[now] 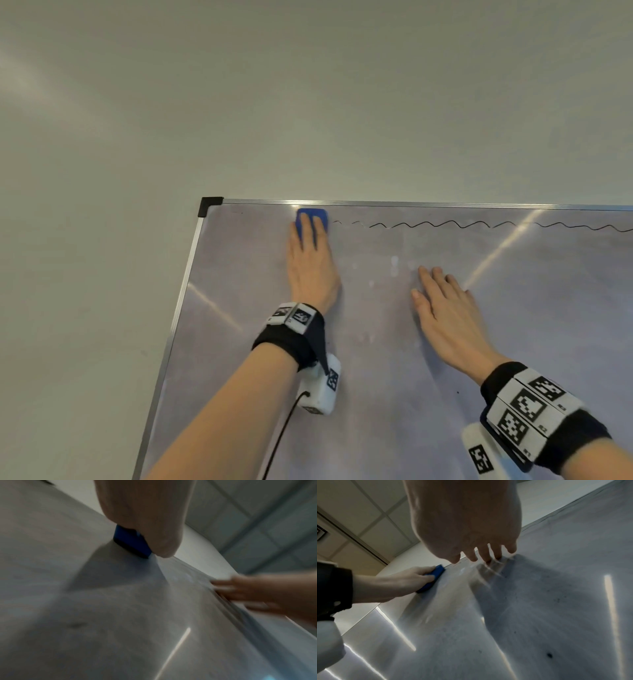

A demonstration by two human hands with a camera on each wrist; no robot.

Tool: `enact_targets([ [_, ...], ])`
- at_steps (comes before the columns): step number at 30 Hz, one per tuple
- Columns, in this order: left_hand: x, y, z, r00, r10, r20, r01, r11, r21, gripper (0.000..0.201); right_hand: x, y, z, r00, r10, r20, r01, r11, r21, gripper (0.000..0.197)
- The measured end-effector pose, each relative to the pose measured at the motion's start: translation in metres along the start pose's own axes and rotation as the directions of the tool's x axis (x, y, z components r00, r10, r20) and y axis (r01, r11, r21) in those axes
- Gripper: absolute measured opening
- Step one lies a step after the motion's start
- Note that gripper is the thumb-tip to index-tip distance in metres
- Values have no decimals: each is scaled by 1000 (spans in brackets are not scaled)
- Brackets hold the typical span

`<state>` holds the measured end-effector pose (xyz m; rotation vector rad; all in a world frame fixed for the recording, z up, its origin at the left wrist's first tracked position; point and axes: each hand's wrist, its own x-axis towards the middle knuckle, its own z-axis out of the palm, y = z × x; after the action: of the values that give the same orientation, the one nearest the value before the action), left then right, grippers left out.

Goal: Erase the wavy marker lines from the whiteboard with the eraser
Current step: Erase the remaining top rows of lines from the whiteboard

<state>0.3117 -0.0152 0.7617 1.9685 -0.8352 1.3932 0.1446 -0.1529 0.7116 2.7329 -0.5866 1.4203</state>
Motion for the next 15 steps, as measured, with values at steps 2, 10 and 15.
enact_targets([
  [2,-4,32,7,988,145,46,-145,989,2,73,0,1,-2,1000,5,5,-5,1000,3,54],
  [10,1,-14,4,973,216,77,-225,965,132,69,0,6,-6,999,2,41,-4,999,38,54],
  [15,5,-14,-9,996,-87,15,87,996,14,67,0,7,-7,999,-23,40,21,999,41,53],
])
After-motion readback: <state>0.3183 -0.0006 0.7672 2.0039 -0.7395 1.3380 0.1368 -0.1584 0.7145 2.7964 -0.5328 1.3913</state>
